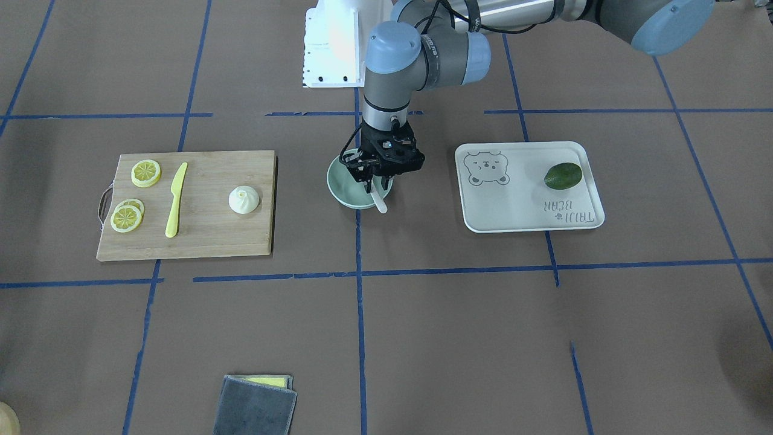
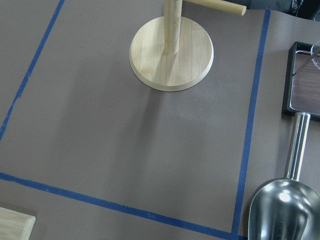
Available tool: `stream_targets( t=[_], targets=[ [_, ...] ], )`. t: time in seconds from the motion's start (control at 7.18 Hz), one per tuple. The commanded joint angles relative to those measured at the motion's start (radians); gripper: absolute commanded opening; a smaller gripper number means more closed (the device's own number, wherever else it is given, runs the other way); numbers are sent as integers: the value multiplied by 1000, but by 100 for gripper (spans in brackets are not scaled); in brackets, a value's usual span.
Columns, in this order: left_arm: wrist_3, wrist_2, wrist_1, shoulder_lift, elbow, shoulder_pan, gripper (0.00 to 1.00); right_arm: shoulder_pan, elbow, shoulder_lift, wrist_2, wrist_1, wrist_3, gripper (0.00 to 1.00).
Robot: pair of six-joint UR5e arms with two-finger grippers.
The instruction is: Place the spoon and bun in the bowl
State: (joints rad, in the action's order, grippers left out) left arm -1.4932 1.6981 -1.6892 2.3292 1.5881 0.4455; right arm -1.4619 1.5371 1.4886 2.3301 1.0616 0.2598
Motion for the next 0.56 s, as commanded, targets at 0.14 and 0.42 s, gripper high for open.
stream_targets(
  t=[0.14,0.42],
  targets=[
    [258,8,5,-101,152,31,100,0,11,2,5,-3,32,100],
    [618,69,5,-203,234,186,100,18,14,-8,18,-89,33,100]
  ],
)
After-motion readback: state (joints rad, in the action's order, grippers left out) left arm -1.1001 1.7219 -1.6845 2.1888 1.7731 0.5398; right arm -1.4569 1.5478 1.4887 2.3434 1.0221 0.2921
